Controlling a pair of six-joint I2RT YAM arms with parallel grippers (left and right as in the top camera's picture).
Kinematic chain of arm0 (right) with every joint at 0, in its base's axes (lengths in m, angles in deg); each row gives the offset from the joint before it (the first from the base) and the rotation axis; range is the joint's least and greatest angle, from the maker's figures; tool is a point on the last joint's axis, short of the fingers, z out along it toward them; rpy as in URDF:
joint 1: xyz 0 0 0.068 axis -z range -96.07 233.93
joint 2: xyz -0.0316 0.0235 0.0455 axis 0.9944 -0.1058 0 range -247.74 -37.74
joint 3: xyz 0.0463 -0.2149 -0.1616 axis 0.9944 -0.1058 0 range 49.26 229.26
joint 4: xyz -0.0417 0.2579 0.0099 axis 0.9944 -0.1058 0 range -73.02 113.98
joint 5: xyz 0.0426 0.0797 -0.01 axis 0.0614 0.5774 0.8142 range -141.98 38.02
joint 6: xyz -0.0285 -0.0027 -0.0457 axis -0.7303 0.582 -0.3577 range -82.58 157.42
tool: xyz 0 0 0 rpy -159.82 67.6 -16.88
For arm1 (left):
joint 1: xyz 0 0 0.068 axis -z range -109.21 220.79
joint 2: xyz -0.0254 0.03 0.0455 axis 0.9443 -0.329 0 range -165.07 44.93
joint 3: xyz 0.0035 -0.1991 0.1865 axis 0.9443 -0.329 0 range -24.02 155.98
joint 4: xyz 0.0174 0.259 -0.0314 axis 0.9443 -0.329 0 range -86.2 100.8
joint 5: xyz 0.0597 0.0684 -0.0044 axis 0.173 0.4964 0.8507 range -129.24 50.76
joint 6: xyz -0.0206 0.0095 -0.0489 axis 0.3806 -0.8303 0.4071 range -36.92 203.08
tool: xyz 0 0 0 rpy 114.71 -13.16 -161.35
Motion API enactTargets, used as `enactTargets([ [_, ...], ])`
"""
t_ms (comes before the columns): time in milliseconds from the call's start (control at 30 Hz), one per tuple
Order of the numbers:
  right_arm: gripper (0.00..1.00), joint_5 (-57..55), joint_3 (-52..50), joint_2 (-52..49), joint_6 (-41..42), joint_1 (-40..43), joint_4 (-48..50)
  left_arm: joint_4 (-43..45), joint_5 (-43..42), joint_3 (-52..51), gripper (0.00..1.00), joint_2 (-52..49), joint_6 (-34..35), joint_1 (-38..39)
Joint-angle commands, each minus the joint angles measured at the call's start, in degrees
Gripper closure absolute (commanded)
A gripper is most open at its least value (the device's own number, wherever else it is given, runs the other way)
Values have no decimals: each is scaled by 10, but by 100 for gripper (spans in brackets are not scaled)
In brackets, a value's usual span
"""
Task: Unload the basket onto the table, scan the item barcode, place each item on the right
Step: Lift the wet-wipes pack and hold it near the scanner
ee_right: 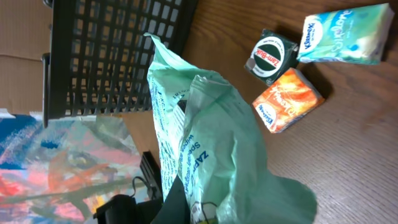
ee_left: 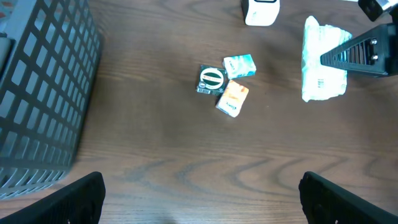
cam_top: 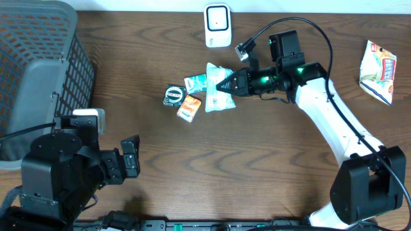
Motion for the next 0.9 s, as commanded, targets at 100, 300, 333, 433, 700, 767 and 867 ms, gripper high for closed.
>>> enactTargets([
  [100,99,-2,1,38,-11,-12,7,0,1,5,2,0,7,-2],
  [300,99,-13,1,51,-15,-13,7,0,1,5,2,0,7,-2],
  [333,99,-18,1,52,-27,-14,6,0,1,5,2,0,7,-2],
  [433,99,-34,1,53,-56,-19,5,0,1,5,2,0,7,-2],
  [700,99,-59,1,53,-53,-28,5,0,1,5,2,0,7,-2],
  [767,99,-59,1,53,-48,-28,5,0,1,5,2,0,7,-2],
  [867,99,-59,1,53,-49,-28,3,0,1,5,2,0,7,-2],
])
